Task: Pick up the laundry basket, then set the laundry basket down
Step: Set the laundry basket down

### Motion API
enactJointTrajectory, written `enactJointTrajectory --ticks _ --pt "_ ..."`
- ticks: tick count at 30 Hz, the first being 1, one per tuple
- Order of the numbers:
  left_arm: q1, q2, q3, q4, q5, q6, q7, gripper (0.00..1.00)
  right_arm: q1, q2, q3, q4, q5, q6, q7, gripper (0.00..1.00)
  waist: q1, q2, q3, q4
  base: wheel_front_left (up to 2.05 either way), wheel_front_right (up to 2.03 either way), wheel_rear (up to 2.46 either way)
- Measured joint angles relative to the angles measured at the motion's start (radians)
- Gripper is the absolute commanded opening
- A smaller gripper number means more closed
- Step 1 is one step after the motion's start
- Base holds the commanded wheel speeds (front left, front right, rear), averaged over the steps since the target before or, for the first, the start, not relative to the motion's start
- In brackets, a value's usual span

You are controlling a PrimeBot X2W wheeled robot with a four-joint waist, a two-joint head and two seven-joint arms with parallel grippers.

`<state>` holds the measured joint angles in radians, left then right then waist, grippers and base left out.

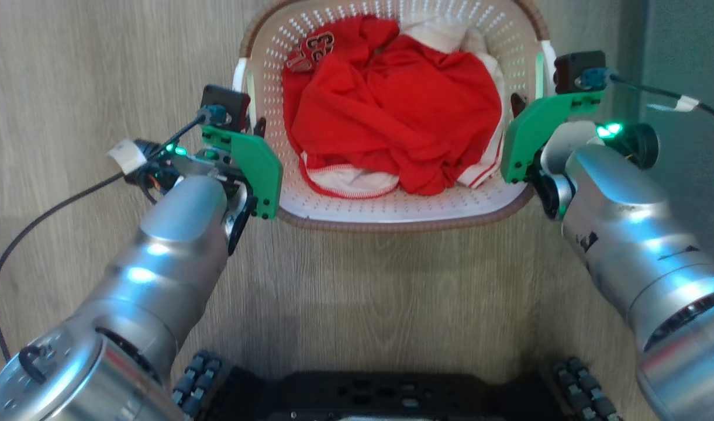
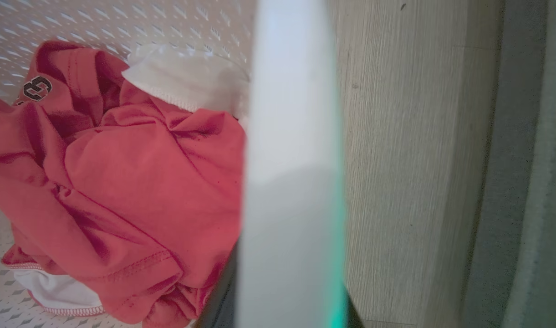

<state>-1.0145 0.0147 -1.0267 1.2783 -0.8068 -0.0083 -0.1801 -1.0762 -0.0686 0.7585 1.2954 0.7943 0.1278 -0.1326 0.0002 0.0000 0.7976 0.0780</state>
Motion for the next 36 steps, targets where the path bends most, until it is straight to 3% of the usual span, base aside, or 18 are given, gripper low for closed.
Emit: enactJointTrajectory --ticks 7,23,32,34,35,36 --pt "-0.030 -0.003 -0.006 0.000 0.006 0.001 -0.018 0.00 -0.011 0.001 -0.110 -0.002 -0.108 0.000 -0.002 0.00 0.0000 0.0000 0.085 0.009 0.00 0.00 0.00" --pt "-0.058 -0.008 -0.026 -0.001 0.006 0.011 -0.032 0.00 -0.028 0.012 -0.309 -0.003 -0.324 0.001 -0.002 0.00 -0.0003 0.0000 0.133 0.007 0.00 0.00 0.00" --pt "-0.059 -0.010 -0.033 -0.012 -0.008 0.018 -0.028 0.00 -0.027 0.012 -0.353 -0.002 -0.373 0.001 -0.002 0.00 -0.0003 0.0001 0.142 0.017 0.00 0.00 0.00" --pt "-0.059 -0.010 -0.033 -0.012 -0.015 0.019 -0.022 0.00 -0.027 0.012 -0.353 -0.001 -0.375 0.001 -0.002 0.13 -0.0003 0.0001 0.142 0.018 0.00 0.00 0.00" --pt "-0.059 -0.010 -0.034 -0.013 -0.015 0.019 -0.022 0.21 -0.026 0.012 -0.352 -0.001 -0.379 0.001 -0.002 0.23 -0.0003 0.0001 0.142 0.018 0.00 0.00 0.00" --pt "-0.059 -0.010 -0.034 -0.014 -0.015 0.019 -0.021 0.34 -0.025 0.012 -0.352 0.000 -0.380 0.001 -0.002 0.33 -0.0002 0.0001 0.142 0.018 0.00 0.00 0.00"
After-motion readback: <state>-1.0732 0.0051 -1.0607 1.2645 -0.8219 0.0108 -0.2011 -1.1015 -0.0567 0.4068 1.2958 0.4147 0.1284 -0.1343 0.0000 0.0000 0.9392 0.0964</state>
